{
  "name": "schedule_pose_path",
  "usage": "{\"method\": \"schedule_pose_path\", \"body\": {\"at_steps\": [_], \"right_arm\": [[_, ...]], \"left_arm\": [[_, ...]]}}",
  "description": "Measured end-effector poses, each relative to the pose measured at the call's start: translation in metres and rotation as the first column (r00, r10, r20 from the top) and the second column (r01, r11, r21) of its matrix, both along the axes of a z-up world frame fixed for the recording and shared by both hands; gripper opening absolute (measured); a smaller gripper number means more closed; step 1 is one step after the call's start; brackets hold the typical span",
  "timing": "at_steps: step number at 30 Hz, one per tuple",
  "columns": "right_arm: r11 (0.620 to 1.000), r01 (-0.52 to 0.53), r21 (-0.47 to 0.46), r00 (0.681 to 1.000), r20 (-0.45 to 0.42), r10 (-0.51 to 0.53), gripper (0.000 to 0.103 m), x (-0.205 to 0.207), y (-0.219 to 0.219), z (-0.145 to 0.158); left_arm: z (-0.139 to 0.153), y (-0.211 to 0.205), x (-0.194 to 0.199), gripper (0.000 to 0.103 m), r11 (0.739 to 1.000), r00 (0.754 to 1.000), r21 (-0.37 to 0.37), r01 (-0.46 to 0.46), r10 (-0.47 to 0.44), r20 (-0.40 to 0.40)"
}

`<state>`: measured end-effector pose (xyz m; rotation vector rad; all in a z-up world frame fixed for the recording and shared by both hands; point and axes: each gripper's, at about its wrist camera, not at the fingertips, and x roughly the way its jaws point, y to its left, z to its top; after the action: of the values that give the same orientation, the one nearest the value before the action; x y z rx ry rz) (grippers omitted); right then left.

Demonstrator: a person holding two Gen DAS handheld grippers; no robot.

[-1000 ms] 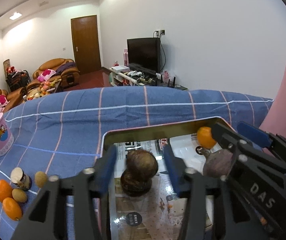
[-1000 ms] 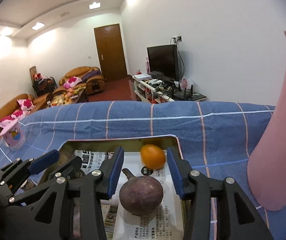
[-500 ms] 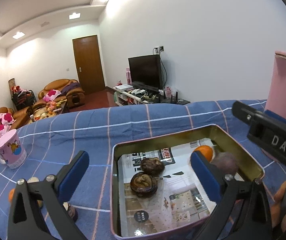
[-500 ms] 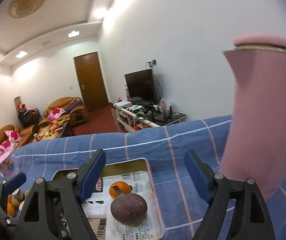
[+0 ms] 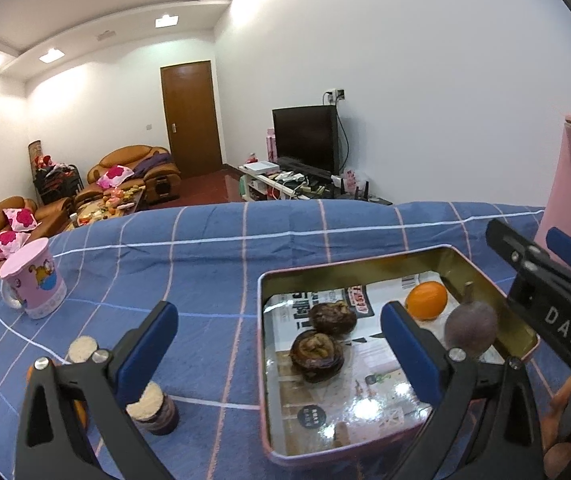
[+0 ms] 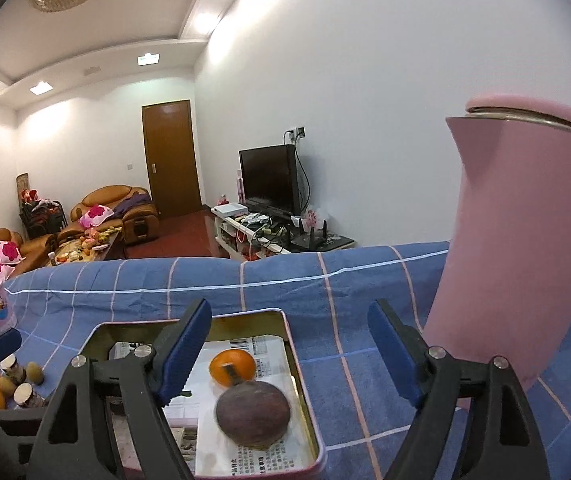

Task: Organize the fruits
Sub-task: 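Withdraw both tools from the tin box toward the remaining fruit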

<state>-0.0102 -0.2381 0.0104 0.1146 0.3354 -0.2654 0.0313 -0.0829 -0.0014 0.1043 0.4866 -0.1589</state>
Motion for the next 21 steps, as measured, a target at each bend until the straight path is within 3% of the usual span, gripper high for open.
{"method": "schedule_pose_path", "body": {"at_steps": [7,16,21], "right_arm": [[1.000,0.021,-0.006,1.000,0.010,-0.021,0.082,-0.009,0.004,0.001],[0.996,0.010,0.090,1.000,-0.018,-0.008,0.082,-0.024,0.008,-0.004],[0.995,-0.002,0.096,1.000,-0.017,0.004,0.082,-0.033,0.017,-0.005]], "left_arm": [[0.000,0.009,-0.003,0.103,1.000,1.000,-0.006,-0.008,0.008,0.000],[-0.001,0.018,-0.010,0.103,1.000,1.000,0.004,-0.016,0.016,-0.002],[-0.001,0.026,-0.014,0.103,1.000,1.000,0.004,-0.019,0.019,-0.006]]}}
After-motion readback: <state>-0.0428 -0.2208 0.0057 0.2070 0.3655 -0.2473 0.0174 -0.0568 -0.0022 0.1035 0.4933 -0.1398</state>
